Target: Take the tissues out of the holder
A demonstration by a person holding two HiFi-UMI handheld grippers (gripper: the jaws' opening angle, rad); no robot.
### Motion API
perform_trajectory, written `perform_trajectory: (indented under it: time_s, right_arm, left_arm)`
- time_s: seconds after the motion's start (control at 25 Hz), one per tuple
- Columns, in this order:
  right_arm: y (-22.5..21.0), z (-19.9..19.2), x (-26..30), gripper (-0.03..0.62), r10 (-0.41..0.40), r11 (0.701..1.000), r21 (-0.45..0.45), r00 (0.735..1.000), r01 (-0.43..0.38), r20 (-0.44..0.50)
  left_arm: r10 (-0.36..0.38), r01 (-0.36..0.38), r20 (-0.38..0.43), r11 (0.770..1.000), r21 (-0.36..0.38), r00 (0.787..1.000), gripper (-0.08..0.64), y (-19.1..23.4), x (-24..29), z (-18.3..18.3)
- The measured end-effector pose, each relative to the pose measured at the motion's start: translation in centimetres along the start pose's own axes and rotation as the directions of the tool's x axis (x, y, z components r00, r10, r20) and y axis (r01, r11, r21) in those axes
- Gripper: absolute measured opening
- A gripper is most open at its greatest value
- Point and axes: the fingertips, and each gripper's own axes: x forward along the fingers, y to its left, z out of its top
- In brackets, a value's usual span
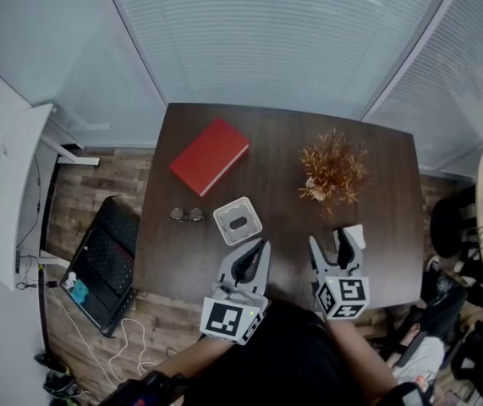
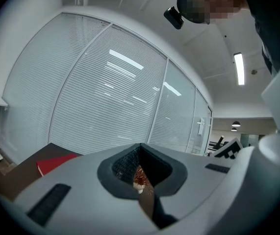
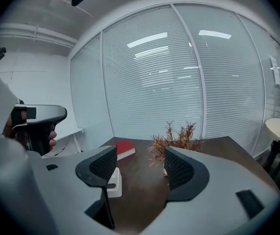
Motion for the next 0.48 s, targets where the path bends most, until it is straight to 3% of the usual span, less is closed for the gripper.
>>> perform_trajectory:
  time_s: [0.16, 0.2, 0.28, 0.48]
  right_arm:
    - [1.0, 1.0, 0.1, 0.256, 0.003, 1.000, 0.002, 0.999, -0.003, 0.034]
    - [1.0, 1.4, 0.0, 0.230, 0.007, 1.000, 0.009, 0.999, -0.008, 0.048]
    - [1.0, 2.2, -0.3, 0.111, 0.015, 1.000, 0.019, 0.996, -0.016, 0.084]
    - [1.4, 3.9, -1.0, 0.027, 0.018, 1.000, 0.021, 0.991, -0.021, 0.136]
  left_arm:
    - [-0.013, 0.012, 0.020, 1.000, 0.020, 1.000, -0.002, 0.4, 0.2, 0.6]
    - [-0.009, 0.009, 0.021, 1.000, 0.018, 1.000, -0.002, 0.6, 0.4, 0.7]
    - [-0.001, 0.001, 0.027, 1.000, 0.020, 1.000, -0.002, 1.0, 0.7, 0.9]
    - [-0.001, 0.001, 0.032, 1.000, 0.018, 0.999, -0.002, 1.3, 1.2, 1.1]
